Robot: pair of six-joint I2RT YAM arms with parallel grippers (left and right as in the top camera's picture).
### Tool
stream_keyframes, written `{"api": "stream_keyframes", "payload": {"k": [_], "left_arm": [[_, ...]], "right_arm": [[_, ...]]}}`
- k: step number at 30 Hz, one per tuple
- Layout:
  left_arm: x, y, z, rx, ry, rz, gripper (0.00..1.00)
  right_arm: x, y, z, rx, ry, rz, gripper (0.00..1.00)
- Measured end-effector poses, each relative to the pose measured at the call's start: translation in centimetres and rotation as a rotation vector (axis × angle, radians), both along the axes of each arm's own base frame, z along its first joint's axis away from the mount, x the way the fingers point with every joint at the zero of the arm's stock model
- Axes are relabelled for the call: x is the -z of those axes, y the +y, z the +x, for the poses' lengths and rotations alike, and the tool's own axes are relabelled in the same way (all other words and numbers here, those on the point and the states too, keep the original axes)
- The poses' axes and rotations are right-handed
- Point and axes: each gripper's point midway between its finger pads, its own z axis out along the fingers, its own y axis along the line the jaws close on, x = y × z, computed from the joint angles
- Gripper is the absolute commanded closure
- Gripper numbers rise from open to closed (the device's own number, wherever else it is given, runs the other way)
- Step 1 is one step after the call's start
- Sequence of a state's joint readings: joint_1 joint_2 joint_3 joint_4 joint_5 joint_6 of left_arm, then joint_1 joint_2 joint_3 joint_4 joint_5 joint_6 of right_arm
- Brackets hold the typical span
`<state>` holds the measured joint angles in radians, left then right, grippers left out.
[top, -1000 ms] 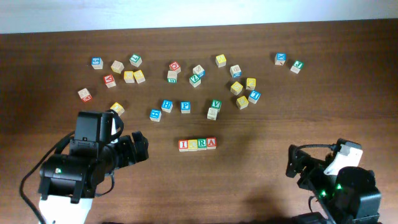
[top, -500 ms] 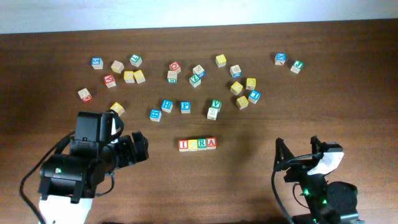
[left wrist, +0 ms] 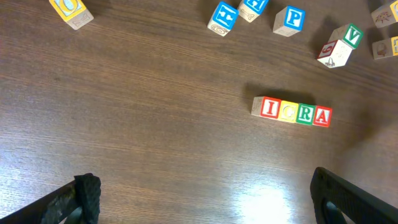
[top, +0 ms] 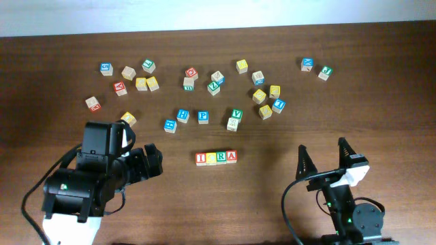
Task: Spell out ICRA
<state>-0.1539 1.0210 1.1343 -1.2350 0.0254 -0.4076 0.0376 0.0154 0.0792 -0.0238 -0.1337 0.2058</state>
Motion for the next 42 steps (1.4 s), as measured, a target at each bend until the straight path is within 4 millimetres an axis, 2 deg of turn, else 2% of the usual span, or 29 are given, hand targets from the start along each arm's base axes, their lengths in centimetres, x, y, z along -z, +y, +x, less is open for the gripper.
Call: {"api": "stream_keyframes", "payload": {"k": [3, 9, 16, 20, 34, 42], "left_arm": [[0.0, 0.0, 0.0, 0.000, 0.000, 0.001, 0.01], [0.0, 0.0, 0.0, 0.000, 0.000, 0.000, 0.01], [0.0, 0.0, 0.0, 0.000, 0.000, 0.000, 0.01], [0.0, 0.0, 0.0, 0.000, 0.000, 0.000, 0.01], [0.0, 0.0, 0.0, 0.000, 0.000, 0.000, 0.01], [0.0, 0.0, 0.0, 0.000, 0.000, 0.000, 0.01]], "right_arm": [[0.5, 0.0, 0.2, 0.001, -0.014, -0.026, 0.02], [-0.1, 0.0, 0.2, 0.007, -0.071, -0.110, 0.02], [1.6, 0.0, 0.5, 0.008, -0.025, -0.154, 0.02], [4.2, -0.1, 0.4, 0.003, 0.073, -0.180, 0.02], [4.4, -1.3, 0.6, 0.072, 0.092, -0.159, 0.02], [4.4, -1.4, 0.6, 0.076, 0.092, -0.166, 0.02]]}}
